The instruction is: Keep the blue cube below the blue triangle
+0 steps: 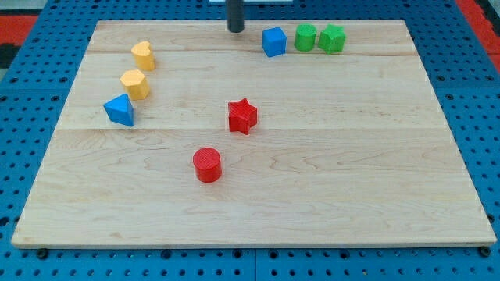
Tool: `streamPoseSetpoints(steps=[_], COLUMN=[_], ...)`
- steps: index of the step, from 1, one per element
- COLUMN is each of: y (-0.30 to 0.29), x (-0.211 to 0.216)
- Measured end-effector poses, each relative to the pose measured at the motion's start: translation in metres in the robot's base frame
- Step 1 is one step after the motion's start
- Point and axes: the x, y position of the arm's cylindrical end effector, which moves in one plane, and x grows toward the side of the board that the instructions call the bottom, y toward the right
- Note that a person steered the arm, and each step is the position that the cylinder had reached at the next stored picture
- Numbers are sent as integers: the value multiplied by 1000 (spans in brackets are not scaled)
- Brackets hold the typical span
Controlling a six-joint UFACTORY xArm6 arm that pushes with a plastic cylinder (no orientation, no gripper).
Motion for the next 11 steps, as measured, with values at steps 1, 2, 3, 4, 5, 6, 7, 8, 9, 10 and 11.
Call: streamPoseSetpoints(steps=[1,2,3,4,5,6,7,8,9,10,11], y=[41,67,39,13,5,-13,-47,-80,-104,-122,-123], x=[8,25,62,96,135,168,194,202,204,226,245])
